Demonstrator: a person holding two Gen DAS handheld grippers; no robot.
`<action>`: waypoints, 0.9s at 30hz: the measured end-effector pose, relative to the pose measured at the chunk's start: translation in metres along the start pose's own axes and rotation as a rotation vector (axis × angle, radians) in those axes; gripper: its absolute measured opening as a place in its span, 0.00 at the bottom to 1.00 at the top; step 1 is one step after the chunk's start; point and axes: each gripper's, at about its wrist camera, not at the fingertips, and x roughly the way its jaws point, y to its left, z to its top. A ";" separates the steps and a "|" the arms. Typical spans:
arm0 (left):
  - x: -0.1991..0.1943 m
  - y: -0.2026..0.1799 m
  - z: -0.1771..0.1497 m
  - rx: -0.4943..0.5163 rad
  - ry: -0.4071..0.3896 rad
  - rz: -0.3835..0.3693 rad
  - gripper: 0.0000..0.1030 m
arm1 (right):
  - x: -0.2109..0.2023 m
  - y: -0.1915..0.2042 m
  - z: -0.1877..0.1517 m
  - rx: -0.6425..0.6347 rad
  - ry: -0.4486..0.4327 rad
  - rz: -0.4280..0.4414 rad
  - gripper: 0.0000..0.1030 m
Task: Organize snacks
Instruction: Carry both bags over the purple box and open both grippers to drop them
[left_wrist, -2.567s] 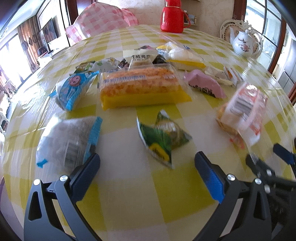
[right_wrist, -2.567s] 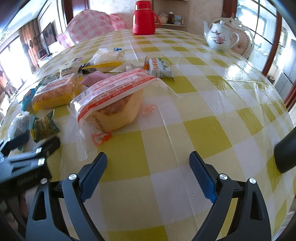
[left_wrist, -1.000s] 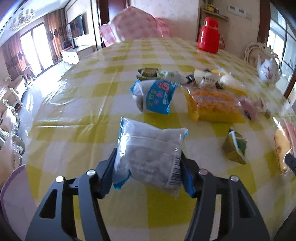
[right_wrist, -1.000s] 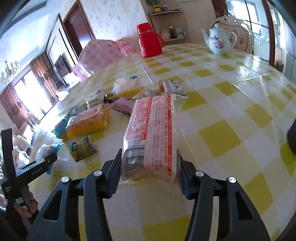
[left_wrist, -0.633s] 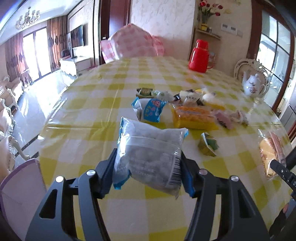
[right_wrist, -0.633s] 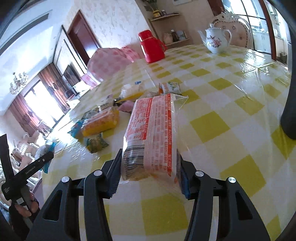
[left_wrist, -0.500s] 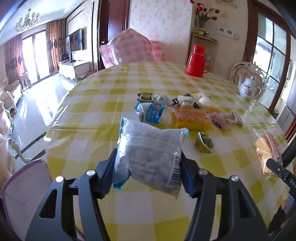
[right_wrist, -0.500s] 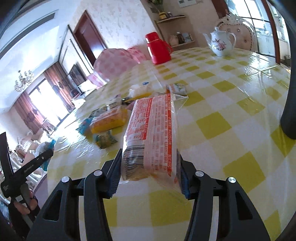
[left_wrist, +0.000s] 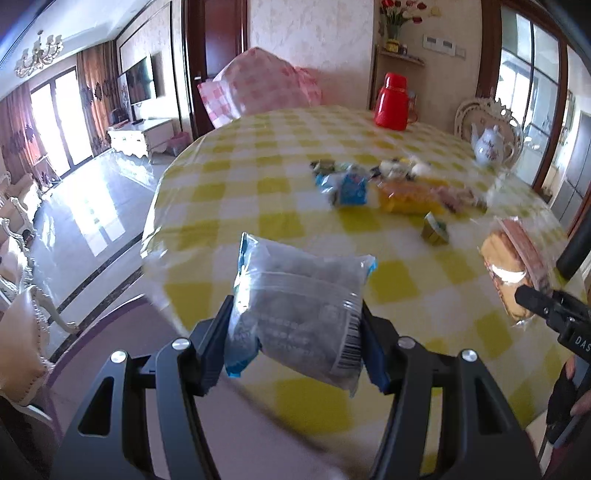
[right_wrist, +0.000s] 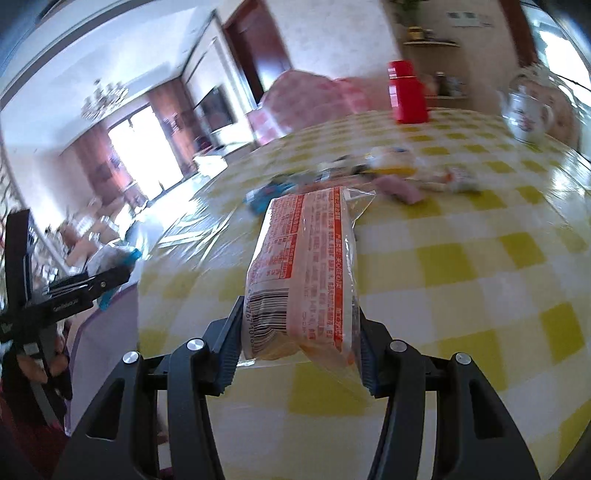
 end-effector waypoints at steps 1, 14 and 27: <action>-0.002 0.009 -0.005 0.010 0.007 0.021 0.60 | 0.004 0.011 -0.002 -0.022 0.012 0.015 0.50; -0.007 0.104 -0.059 -0.003 0.145 0.129 0.60 | 0.039 0.137 -0.020 -0.253 0.134 0.273 0.49; 0.054 0.142 -0.114 -0.040 0.412 0.147 0.74 | 0.095 0.175 -0.028 -0.274 0.251 0.334 0.31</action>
